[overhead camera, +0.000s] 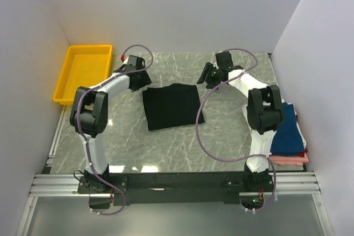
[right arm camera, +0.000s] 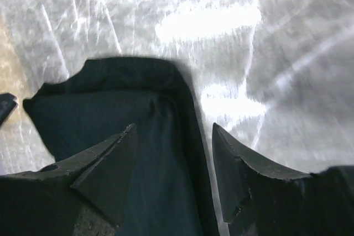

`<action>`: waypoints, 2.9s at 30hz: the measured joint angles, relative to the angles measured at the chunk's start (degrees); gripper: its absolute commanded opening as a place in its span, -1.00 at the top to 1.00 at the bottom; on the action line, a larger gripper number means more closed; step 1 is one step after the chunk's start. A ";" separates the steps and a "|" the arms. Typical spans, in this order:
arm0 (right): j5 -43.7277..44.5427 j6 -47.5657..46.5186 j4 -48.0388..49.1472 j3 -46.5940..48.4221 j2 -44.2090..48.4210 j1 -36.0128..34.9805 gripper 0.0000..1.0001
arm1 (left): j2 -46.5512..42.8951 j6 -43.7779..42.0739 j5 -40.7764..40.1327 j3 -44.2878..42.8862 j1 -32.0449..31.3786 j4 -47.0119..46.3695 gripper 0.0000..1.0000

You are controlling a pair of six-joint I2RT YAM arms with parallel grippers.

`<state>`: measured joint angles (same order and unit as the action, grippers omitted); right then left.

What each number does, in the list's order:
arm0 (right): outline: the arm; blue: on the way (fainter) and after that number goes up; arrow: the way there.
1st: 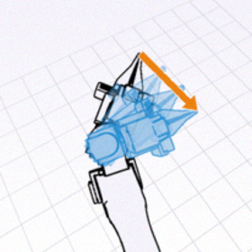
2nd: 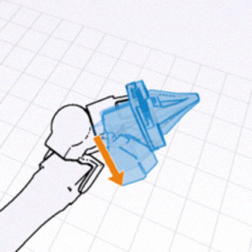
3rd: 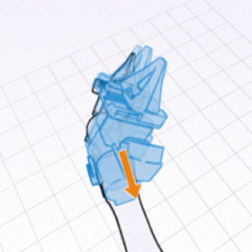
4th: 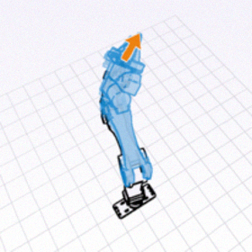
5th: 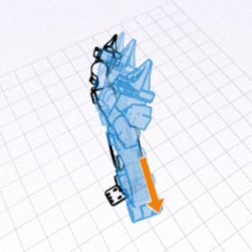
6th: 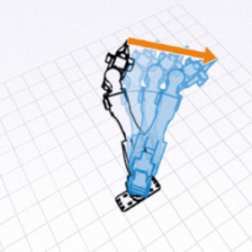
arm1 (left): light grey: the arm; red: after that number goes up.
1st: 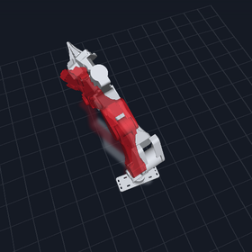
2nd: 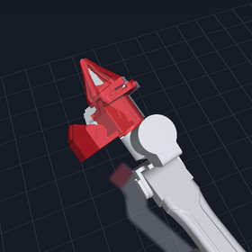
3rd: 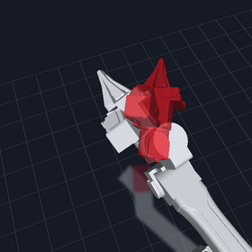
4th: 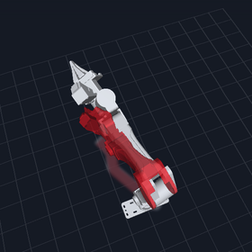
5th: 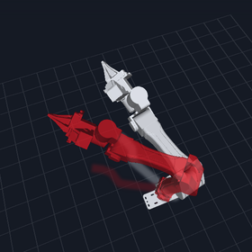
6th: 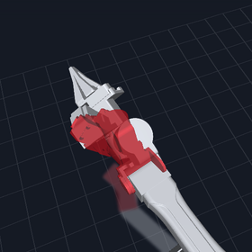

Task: Fold and stack the t-shirts
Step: Fold the tshirt, then neatly place the folded tshirt to the corner

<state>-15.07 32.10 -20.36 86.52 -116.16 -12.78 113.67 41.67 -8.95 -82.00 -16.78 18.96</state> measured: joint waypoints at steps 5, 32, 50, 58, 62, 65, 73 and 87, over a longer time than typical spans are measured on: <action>-0.31 0.02 0.52 -8.07 10.78 0.07 -0.22 | -8.31 -0.24 0.07 2.05 -0.74 0.70 -0.13; -5.57 1.27 7.08 -20.74 16.48 0.07 -0.39 | -9.44 7.69 9.64 27.17 -23.19 -23.58 0.92; -3.28 -2.34 7.50 -17.84 6.36 -5.84 -0.41 | -12.94 5.49 9.16 27.76 -23.54 -17.77 0.91; 2.38 -2.19 6.01 -14.49 4.13 -9.70 0.12 | -13.60 4.87 9.16 27.76 -23.54 -16.87 0.90; 6.14 -1.36 5.09 -14.08 3.41 -11.89 1.00 | -14.45 4.63 9.16 27.76 -23.45 -15.45 0.90; 8.50 -0.13 4.28 -13.64 3.39 -12.61 1.00 | -15.85 4.63 9.14 27.76 -22.95 -13.86 0.90; 17.66 5.46 -0.94 -12.63 4.42 -13.22 1.00 | -24.39 4.44 9.18 26.53 -19.58 -8.35 0.90; 36.89 20.31 -30.95 6.12 5.29 -2.99 1.00 | -29.83 2.23 12.15 22.82 -17.51 -3.82 0.91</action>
<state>21.82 52.40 -51.31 92.64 -110.87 -15.77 83.83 43.90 3.20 -59.18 -34.28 15.14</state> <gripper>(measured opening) 0.067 0.052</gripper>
